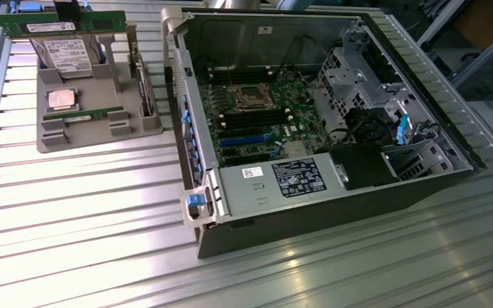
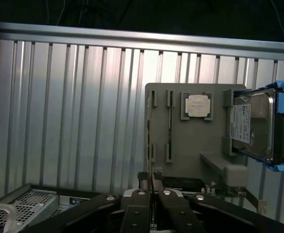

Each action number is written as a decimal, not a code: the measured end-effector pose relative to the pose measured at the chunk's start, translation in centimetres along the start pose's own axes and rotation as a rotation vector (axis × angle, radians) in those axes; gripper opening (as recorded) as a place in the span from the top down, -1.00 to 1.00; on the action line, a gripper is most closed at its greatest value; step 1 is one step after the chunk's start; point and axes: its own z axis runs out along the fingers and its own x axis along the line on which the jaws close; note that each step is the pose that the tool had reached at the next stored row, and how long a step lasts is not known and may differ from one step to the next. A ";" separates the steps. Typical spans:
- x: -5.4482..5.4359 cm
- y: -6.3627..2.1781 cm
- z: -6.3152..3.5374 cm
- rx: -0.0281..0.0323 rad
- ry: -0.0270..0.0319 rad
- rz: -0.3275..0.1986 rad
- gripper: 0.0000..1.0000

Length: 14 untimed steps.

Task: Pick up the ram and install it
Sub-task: 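Pick up the ram and move it above insertion slot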

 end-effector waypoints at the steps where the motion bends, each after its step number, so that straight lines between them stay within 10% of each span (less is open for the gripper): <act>1: 0.0 -0.15 -0.01 -0.0001 0.0000 0.000 0.76; 14: 0.2 -2.73 -0.08 0.0000 0.0001 -0.002 0.76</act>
